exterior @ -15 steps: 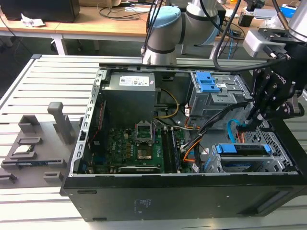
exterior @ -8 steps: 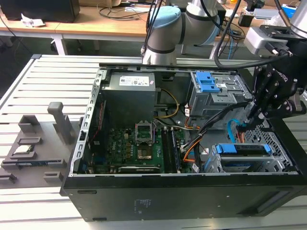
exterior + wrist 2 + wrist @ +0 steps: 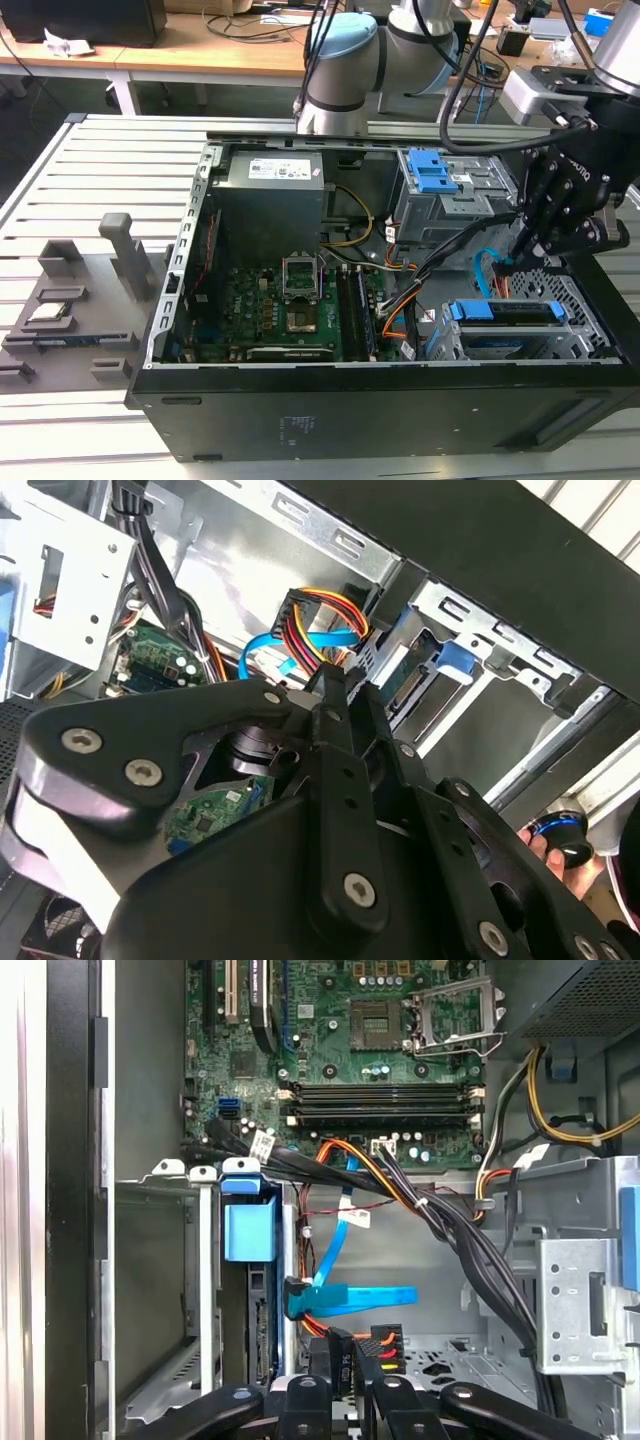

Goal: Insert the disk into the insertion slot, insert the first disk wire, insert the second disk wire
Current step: 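Insert the first disk wire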

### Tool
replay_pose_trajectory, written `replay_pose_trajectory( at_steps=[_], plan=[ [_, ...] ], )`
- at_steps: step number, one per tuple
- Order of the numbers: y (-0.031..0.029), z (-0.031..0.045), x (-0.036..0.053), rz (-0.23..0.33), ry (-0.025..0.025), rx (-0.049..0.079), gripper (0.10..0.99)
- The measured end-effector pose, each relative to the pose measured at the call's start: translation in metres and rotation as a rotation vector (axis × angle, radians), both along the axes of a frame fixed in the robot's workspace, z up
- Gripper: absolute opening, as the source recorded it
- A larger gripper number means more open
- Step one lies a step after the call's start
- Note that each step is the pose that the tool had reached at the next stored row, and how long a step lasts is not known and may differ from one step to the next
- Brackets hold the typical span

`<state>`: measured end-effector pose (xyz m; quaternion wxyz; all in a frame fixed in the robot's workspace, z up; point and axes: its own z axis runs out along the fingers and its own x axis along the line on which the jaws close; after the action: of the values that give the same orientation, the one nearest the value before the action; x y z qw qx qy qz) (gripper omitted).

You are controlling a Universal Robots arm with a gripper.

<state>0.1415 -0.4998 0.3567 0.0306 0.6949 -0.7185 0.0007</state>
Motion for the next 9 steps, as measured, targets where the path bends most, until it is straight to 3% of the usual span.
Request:
replay_pose_trajectory(
  at_steps=[1, 5, 7, 9],
  plan=[
    [-0.0003, -0.0015, -0.0001, 0.000, 0.0000, -0.006, 0.239],
    [-0.0003, -0.0017, -0.0002, 0.000, -0.0001, -0.007, 0.239],
    [-0.0003, -0.0017, -0.0001, 0.000, 0.0000, -0.007, 0.165],
    [-0.0003, -0.0017, -0.0002, 0.000, 0.0000, -0.007, 0.165]
  ],
)
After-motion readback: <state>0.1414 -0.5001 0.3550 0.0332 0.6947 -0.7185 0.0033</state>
